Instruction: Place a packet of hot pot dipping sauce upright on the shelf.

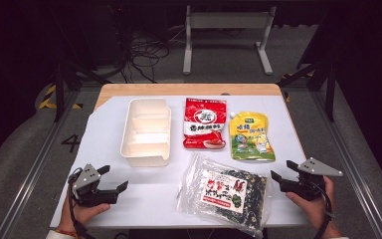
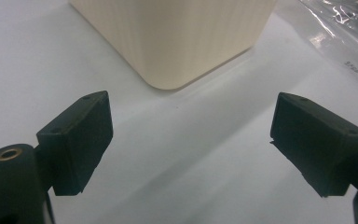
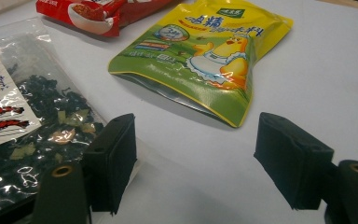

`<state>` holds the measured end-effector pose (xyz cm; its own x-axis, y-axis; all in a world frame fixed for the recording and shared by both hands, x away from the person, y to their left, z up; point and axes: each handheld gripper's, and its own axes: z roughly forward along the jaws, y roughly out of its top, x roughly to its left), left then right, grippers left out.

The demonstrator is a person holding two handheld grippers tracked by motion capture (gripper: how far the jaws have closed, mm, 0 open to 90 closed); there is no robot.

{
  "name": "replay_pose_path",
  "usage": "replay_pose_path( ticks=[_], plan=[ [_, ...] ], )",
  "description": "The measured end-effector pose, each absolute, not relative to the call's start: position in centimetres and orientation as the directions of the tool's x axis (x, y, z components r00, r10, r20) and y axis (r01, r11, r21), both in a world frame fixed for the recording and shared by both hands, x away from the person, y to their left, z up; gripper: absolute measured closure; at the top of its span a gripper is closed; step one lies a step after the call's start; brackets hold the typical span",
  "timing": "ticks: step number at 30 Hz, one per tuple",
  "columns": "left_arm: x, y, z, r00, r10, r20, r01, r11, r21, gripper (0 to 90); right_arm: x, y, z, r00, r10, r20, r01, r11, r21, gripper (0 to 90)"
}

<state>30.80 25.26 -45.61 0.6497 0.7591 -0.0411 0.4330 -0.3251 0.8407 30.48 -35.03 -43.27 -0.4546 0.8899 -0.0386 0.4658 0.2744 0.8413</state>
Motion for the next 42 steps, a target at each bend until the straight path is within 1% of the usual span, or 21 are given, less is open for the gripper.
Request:
replay_pose_path(
  ticks=[4, 7, 9, 13, 16, 18, 20, 25, 27, 30, 32, 37, 42],
  plan=[
    [30.6, 25.0, -45.7, 0.659, 0.752, -0.023, 0.429, -0.350, 0.833, 13.6, 30.7, -35.0, -43.2, -0.459, 0.888, -0.038, 0.466, 0.276, 0.841, 30.4],
    [30.4, 24.9, -45.8, 0.667, 0.745, 0.011, 0.421, -0.389, 0.819, 14.0, 30.9, -34.9, -43.1, -0.456, 0.889, -0.040, 0.468, 0.278, 0.839, 30.6],
    [30.4, 24.9, -45.8, 0.677, 0.736, 0.016, 0.416, -0.400, 0.817, 16.2, 31.1, -34.9, -43.1, -0.455, 0.889, -0.042, 0.470, 0.280, 0.837, 31.0],
    [30.3, 24.8, -46.0, 0.689, 0.725, 0.029, 0.413, -0.425, 0.805, 16.5, 31.5, -35.0, -42.8, -0.460, 0.886, -0.046, 0.467, 0.286, 0.837, 32.6],
    [30.3, 24.8, -45.9, 0.690, 0.723, 0.034, 0.395, -0.415, 0.819, 16.5, 31.8, -35.0, -42.7, -0.465, 0.884, -0.039, 0.473, 0.285, 0.833, 26.6],
    [30.4, 24.7, -45.9, 0.694, 0.719, 0.036, 0.386, -0.414, 0.824, 16.4, 32.1, -35.0, -42.7, -0.452, 0.891, -0.055, 0.484, 0.297, 0.823, 26.6],
    [30.5, 24.5, -46.0, 0.695, 0.717, 0.045, 0.391, -0.429, 0.814, 16.0, 32.4, -35.2, -42.7, -0.452, 0.891, -0.045, 0.486, 0.288, 0.825, 27.0],
    [30.6, 24.3, -46.1, 0.697, 0.715, 0.059, 0.390, -0.447, 0.805, 16.8, 33.6, -35.4, -42.3, -0.471, 0.882, -0.020, 0.492, 0.281, 0.824, 34.9],
    [30.7, 24.4, -46.2, 0.699, 0.713, 0.051, 0.390, -0.441, 0.808, 17.8, 34.0, -35.4, -42.3, -0.479, 0.877, -0.026, 0.489, 0.291, 0.822, 37.7],
    [30.7, 24.4, -46.2, 0.697, 0.716, 0.049, 0.397, -0.442, 0.804, 18.2, 34.7, -35.6, -42.3, -0.484, 0.875, -0.021, 0.496, 0.294, 0.817, 43.3],
    [30.7, 24.2, -46.3, 0.701, 0.711, 0.059, 0.392, -0.454, 0.800, 18.2, 35.1, -35.7, -42.2, -0.484, 0.875, -0.012, 0.501, 0.288, 0.816, 48.8],
    [30.7, 24.1, -46.3, 0.710, 0.702, 0.061, 0.389, -0.462, 0.797, 18.3, 36.1, -35.7, -42.1, -0.495, 0.869, -0.010, 0.500, 0.293, 0.815, 54.8],
    [30.6, 23.9, -46.4, 0.714, 0.698, 0.064, 0.387, -0.468, 0.795, 18.7, 37.2, -35.2, -42.2, -0.514, 0.858, -0.018, 0.509, 0.322, 0.798, 60.0]
  ],
)
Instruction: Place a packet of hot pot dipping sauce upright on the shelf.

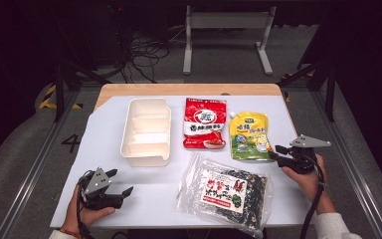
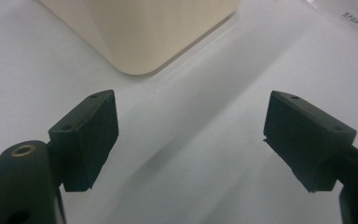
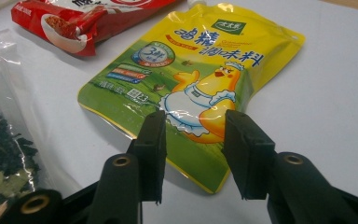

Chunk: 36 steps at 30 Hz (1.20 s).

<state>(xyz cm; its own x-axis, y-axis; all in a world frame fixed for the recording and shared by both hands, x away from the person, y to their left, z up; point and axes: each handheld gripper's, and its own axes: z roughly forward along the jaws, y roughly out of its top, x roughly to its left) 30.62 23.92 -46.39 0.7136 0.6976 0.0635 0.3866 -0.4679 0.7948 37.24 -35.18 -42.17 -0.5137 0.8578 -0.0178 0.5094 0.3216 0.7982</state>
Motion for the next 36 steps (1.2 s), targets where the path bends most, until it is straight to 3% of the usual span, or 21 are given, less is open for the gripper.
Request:
replay_pose_path(
  ticks=[3, 5, 13, 24, 36],
  plan=[
    [30.5, 23.8, -46.3, 0.709, 0.701, 0.072, 0.388, -0.474, 0.790, 19.2, 37.8, -34.9, -42.2, -0.513, 0.858, -0.020, 0.518, 0.329, 0.790, 57.6],
    [30.4, 23.6, -46.3, 0.712, 0.695, 0.095, 0.371, -0.487, 0.791, 19.3, 38.3, -34.6, -42.3, -0.495, 0.868, -0.026, 0.531, 0.326, 0.782, 49.1],
    [30.2, 23.3, -46.3, 0.714, 0.692, 0.103, 0.366, -0.495, 0.788, 18.9, 39.7, -34.6, -42.8, -0.440, 0.898, -0.003, 0.571, 0.283, 0.771, 32.7],
    [30.0, 22.6, -46.3, 0.733, 0.667, 0.133, 0.345, -0.533, 0.773, 17.7, 41.1, -34.4, -44.0, -0.450, 0.892, 0.042, 0.612, 0.274, 0.742, 23.0],
    [29.7, 21.8, -45.9, 0.745, 0.659, 0.100, 0.343, -0.508, 0.790, 17.4, 42.8, -33.7, -44.8, -0.479, 0.869, 0.125, 0.663, 0.265, 0.700, 12.4]
  ],
)
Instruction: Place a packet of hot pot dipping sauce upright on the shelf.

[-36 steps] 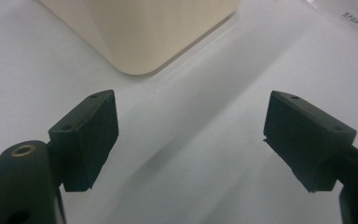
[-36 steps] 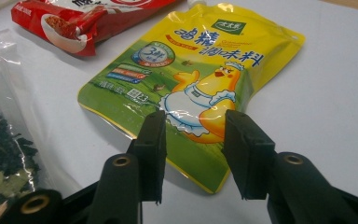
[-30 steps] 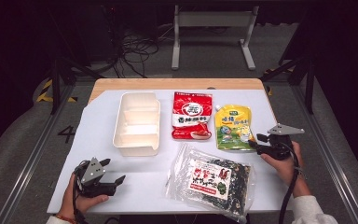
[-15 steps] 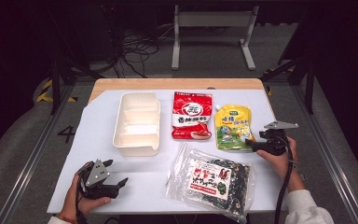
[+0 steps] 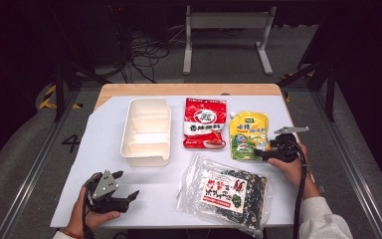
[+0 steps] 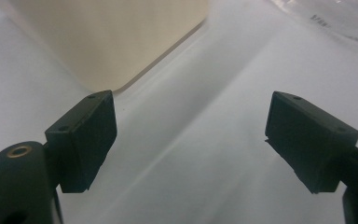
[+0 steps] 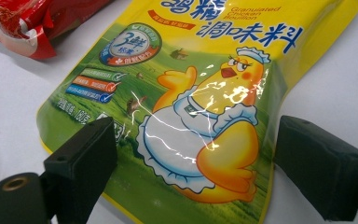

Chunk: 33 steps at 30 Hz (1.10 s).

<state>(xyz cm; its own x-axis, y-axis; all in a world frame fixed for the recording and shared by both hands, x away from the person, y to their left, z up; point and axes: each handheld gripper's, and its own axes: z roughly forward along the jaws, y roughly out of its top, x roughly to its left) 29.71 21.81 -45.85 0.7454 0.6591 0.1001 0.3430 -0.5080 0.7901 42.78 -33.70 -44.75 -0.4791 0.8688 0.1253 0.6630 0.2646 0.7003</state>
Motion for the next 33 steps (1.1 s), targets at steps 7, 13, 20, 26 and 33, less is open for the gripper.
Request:
replay_pose_path(
  ticks=[7, 13, 20, 26, 33],
  plan=[
    [29.5, 20.8, -46.0, 0.772, 0.627, 0.106, 0.329, -0.537, 0.777, 17.4, 43.2, -34.0, -44.5, -0.431, 0.881, 0.193, 0.681, 0.178, 0.710, 21.5],
    [29.5, 20.4, -46.2, 0.780, 0.616, 0.108, 0.328, -0.550, 0.768, 17.4, 43.5, -33.7, -44.6, -0.433, 0.885, 0.173, 0.671, 0.188, 0.717, 21.1],
    [29.6, 20.4, -46.3, 0.784, 0.612, 0.102, 0.335, -0.556, 0.761, 17.4, 43.7, -33.8, -44.7, -0.432, 0.882, 0.189, 0.675, 0.177, 0.716, 20.6],
    [29.7, 20.4, -46.3, 0.781, 0.617, 0.100, 0.339, -0.552, 0.762, 17.9, 43.6, -33.6, -44.6, -0.429, 0.886, 0.177, 0.674, 0.184, 0.716, 21.2],
    [29.7, 20.4, -46.4, 0.785, 0.612, 0.091, 0.343, -0.553, 0.759, 17.8, 43.3, -32.4, -42.4, -0.450, 0.879, 0.158, 0.614, 0.176, 0.769, 30.4]
  ],
)
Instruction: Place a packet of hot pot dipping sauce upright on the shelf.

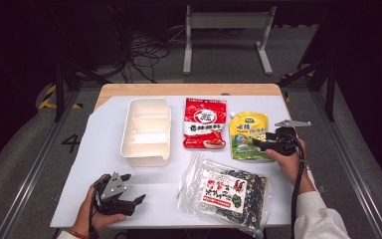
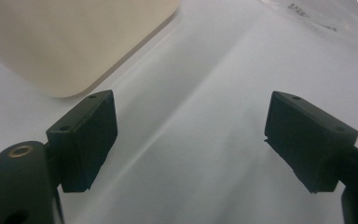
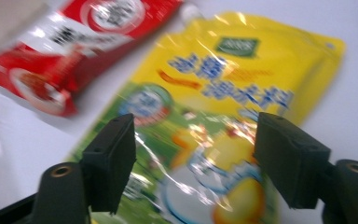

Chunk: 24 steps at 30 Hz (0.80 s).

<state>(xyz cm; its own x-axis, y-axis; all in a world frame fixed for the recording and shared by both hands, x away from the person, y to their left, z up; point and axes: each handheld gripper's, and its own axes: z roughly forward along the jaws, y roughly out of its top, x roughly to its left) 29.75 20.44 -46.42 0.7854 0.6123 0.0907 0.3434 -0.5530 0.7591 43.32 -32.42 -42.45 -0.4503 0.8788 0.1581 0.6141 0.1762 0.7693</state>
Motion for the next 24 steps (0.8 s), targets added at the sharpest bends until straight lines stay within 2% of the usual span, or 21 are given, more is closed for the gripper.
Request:
replay_pose_path(
  ticks=[3, 7, 13, 19, 24],
  plan=[
    [29.7, 20.5, -46.4, 0.786, 0.613, 0.086, 0.345, -0.549, 0.761, 17.8, 43.9, -31.1, -42.2, -0.486, 0.850, 0.202, 0.620, 0.173, 0.766, 31.3],
    [29.7, 20.4, -46.4, 0.793, 0.603, 0.086, 0.341, -0.557, 0.757, 17.7, 44.8, -28.2, -41.3, -0.554, 0.810, 0.194, 0.610, 0.236, 0.756, 33.1],
    [29.5, 20.5, -46.4, 0.801, 0.592, 0.090, 0.329, -0.561, 0.760, 17.5, 46.7, -23.7, -41.4, -0.598, 0.773, 0.210, 0.623, 0.285, 0.728, 37.9],
    [29.4, 20.4, -46.4, 0.809, 0.580, 0.093, 0.321, -0.569, 0.758, 17.3, 48.5, -21.2, -42.3, -0.572, 0.791, 0.219, 0.674, 0.300, 0.676, 37.6],
    [29.4, 20.5, -46.3, 0.812, 0.577, 0.090, 0.314, -0.562, 0.766, 17.1, 49.7, -20.2, -43.7, -0.537, 0.800, 0.268, 0.735, 0.287, 0.615, 31.3]
  ],
)
